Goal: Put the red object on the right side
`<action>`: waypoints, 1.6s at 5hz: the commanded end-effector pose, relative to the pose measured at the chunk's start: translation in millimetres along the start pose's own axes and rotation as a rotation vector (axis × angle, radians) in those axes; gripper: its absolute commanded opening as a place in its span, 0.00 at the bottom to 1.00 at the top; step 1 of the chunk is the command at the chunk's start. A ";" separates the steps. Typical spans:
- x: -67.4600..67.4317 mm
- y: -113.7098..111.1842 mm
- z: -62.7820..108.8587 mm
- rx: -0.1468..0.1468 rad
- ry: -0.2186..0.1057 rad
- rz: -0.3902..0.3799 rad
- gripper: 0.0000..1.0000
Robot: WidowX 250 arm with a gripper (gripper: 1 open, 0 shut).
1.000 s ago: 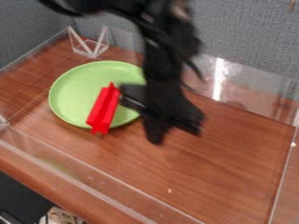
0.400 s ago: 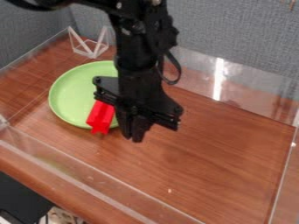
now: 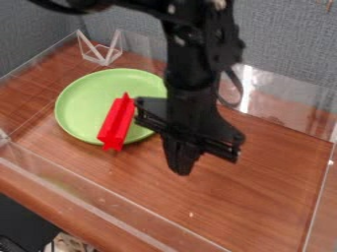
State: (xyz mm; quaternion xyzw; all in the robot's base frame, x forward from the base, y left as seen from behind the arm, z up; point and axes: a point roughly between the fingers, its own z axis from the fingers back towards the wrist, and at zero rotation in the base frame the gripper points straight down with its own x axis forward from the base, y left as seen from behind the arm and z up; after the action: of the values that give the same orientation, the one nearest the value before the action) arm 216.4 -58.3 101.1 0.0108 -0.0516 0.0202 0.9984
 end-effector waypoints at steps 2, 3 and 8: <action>-4.9 -15.9 -39.9 -0.005 0.040 0.016 0.00; -5.4 -19.8 -68.1 -0.006 0.068 0.025 0.00; -12.3 -27.6 -67.1 -0.046 0.126 0.120 0.00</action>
State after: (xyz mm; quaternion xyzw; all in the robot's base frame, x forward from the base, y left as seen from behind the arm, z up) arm 206.8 -82.3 26.2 -0.0105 0.0230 0.0801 0.9965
